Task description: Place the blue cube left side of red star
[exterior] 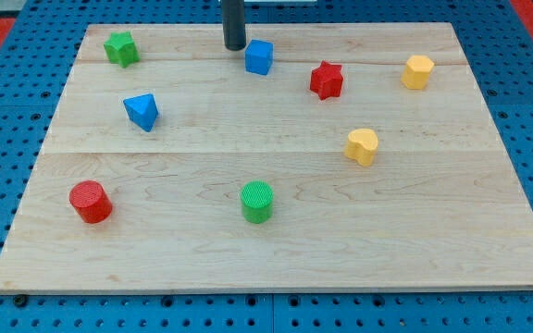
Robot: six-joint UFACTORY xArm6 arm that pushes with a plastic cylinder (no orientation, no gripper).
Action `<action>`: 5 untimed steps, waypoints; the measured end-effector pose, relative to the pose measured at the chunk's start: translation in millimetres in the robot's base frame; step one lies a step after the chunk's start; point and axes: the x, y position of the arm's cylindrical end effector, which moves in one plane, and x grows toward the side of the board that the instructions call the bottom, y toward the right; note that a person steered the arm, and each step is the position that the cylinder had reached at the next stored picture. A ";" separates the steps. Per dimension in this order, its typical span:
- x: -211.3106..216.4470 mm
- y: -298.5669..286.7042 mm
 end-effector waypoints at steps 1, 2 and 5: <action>-11.2 38.3; -8.3 94.4; 56.0 32.0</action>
